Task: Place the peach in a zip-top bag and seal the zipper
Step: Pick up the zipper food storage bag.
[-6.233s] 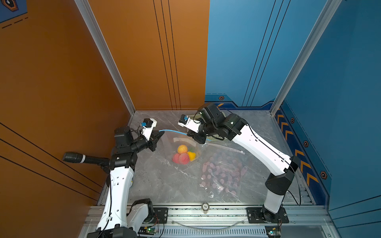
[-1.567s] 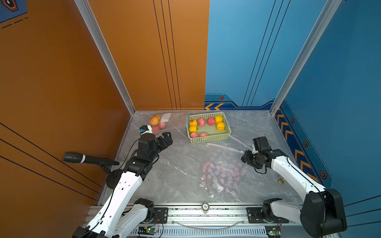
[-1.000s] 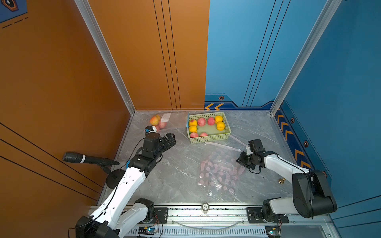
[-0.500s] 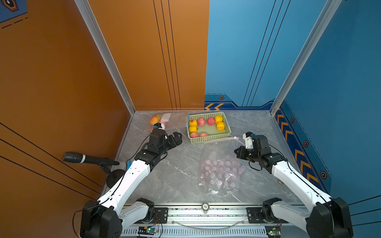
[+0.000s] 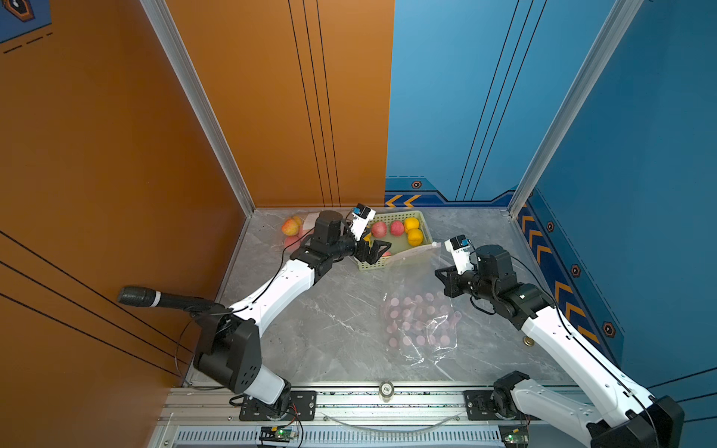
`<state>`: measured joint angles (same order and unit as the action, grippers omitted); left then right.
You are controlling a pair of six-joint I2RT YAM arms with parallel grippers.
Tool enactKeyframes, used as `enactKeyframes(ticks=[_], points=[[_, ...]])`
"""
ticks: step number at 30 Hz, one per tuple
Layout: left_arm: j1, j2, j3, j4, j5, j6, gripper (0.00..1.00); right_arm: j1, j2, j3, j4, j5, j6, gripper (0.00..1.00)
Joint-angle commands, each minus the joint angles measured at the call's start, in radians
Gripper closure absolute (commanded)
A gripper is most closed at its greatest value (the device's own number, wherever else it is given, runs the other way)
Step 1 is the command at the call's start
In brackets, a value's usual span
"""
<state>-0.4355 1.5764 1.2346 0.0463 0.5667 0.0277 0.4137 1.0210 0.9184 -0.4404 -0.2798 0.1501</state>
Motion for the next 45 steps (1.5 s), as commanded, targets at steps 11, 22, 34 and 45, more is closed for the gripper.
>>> enactKeyframes(ticks=[11,22,34,45], points=[[-0.067,0.285,0.307,-0.226,0.236,0.422,0.07,0.014,-0.055,0.050,-0.060,0.001,-0.079,1.00],[-0.103,0.399,0.421,-0.430,0.261,0.553,0.18,0.023,-0.036,0.048,-0.034,0.004,-0.070,1.00],[-0.108,0.401,0.456,-0.518,0.280,0.610,0.81,0.024,-0.015,0.040,-0.016,0.034,-0.058,1.00],[-0.102,0.291,0.396,-0.523,0.284,0.608,1.00,0.020,0.007,0.041,0.011,0.070,-0.043,1.00]])
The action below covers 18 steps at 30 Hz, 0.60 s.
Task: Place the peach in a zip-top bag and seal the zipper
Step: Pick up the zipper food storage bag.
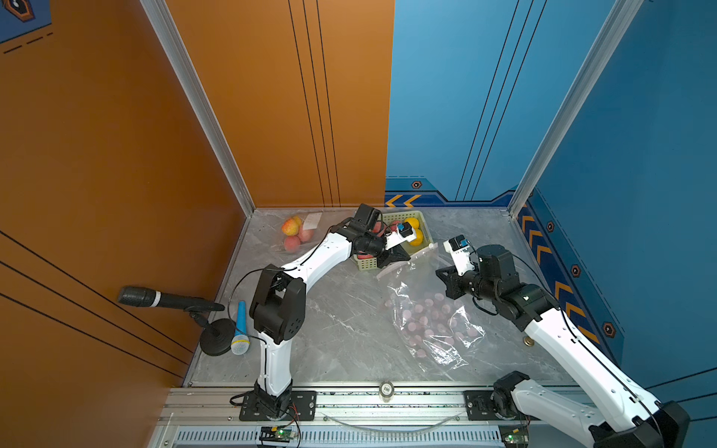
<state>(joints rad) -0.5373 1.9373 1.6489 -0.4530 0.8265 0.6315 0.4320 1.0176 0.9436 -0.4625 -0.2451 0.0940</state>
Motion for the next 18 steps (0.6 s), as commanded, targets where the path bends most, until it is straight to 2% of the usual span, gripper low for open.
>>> enactKeyframes(ticks=[1,6,10,13,15,16,18], points=[[0.002,-0.090,-0.027,-0.025,0.022,0.003,1.00,0.001,0.013,0.016,0.036,0.042,0.017,1.00],[0.010,-0.224,-0.100,-0.024,0.005,-0.002,1.00,0.001,0.026,0.017,0.046,0.057,0.035,1.00],[0.007,-0.360,-0.185,-0.020,-0.058,-0.018,1.00,0.006,0.050,0.015,0.100,0.016,0.081,0.99],[0.004,-0.474,-0.267,0.016,-0.171,-0.045,1.00,0.016,0.090,0.024,0.170,-0.009,0.126,0.74],[0.006,-0.551,-0.310,0.029,-0.261,-0.063,1.00,0.033,0.129,0.057,0.189,-0.011,0.153,0.53],[0.007,-0.592,-0.329,0.028,-0.321,-0.072,1.00,0.046,0.150,0.083,0.186,0.001,0.165,0.45],[0.010,-0.674,-0.361,0.018,-0.422,-0.085,1.00,0.079,0.183,0.140,0.160,0.031,0.178,0.38]])
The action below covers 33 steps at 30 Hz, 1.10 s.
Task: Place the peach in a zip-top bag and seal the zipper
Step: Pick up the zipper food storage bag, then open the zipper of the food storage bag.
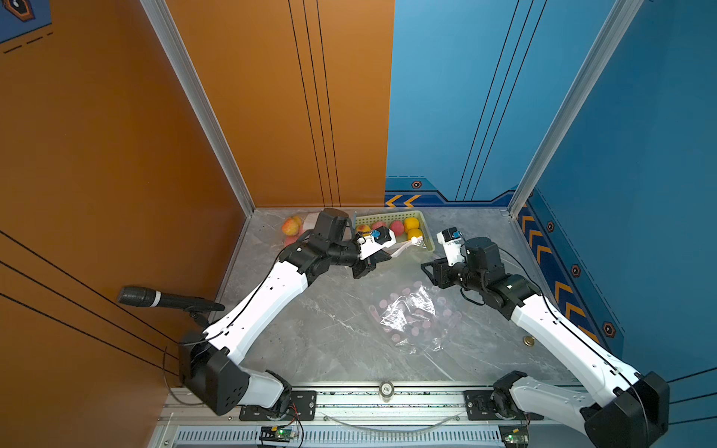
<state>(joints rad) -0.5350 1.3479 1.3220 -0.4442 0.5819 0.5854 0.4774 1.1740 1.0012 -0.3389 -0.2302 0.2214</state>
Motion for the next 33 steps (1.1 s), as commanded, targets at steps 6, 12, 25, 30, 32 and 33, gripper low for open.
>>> enactKeyframes(ticks=[6,12,25,30,32,33], points=[[0.023,-0.311,-0.076,-0.031,-0.558,-0.071,1.00,0.111,0.056,0.243,-0.066,0.134,0.089,0.27],[0.056,-0.391,-0.006,-0.150,-0.865,-0.134,1.00,0.116,0.040,0.312,-0.115,0.176,0.169,0.20],[0.115,-0.359,0.114,-0.258,-1.294,-0.240,1.00,0.119,0.118,0.360,-0.175,0.145,0.230,0.21],[0.068,-0.306,0.057,-0.244,-1.070,-0.401,1.00,0.130,0.180,0.351,-0.099,0.059,0.328,0.24],[0.043,-0.268,0.007,-0.193,-0.991,-0.461,1.00,0.141,0.211,0.342,-0.050,0.023,0.382,0.26],[0.033,-0.245,-0.023,-0.160,-0.961,-0.487,1.00,0.149,0.227,0.336,-0.012,0.001,0.412,0.26]])
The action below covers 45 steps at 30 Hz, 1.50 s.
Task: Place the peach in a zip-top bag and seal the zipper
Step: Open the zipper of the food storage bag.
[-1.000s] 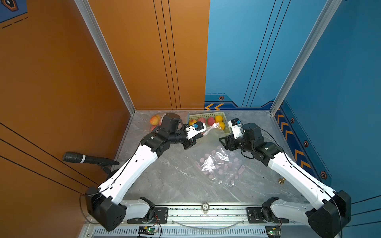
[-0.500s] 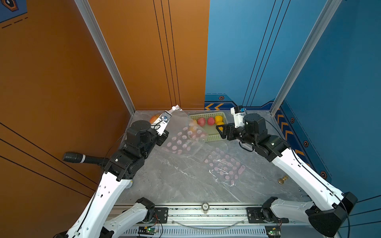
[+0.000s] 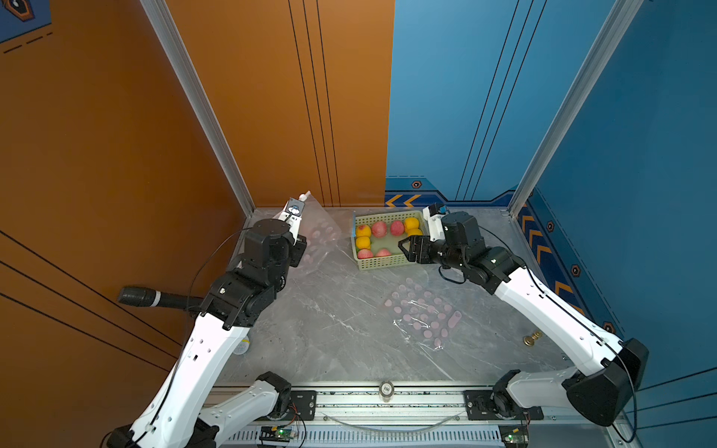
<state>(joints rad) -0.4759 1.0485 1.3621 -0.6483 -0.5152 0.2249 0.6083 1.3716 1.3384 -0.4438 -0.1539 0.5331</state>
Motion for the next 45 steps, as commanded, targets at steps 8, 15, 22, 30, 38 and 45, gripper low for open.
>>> enactKeyframes(ticks=[8,15,22,30,38,45], points=[[-0.038,0.219,-0.171,0.231,0.235,-0.232,1.00,0.056,0.145,-0.029,0.397,-0.184,0.303,0.26],[-0.060,0.254,-0.191,0.294,0.332,-0.256,1.00,0.087,0.266,0.059,0.396,-0.175,0.315,0.34],[-0.063,0.193,-0.249,0.355,0.461,-0.222,1.00,0.120,0.311,0.099,0.427,-0.223,0.282,0.38],[-0.077,0.149,-0.286,0.365,0.506,-0.190,1.00,0.127,0.335,0.143,0.398,-0.207,0.241,0.46],[-0.098,0.127,-0.310,0.354,0.524,-0.183,1.00,0.123,0.372,0.168,0.386,-0.206,0.237,0.62],[-0.104,0.101,-0.322,0.345,0.544,-0.186,1.00,0.115,0.388,0.168,0.390,-0.209,0.248,0.98]])
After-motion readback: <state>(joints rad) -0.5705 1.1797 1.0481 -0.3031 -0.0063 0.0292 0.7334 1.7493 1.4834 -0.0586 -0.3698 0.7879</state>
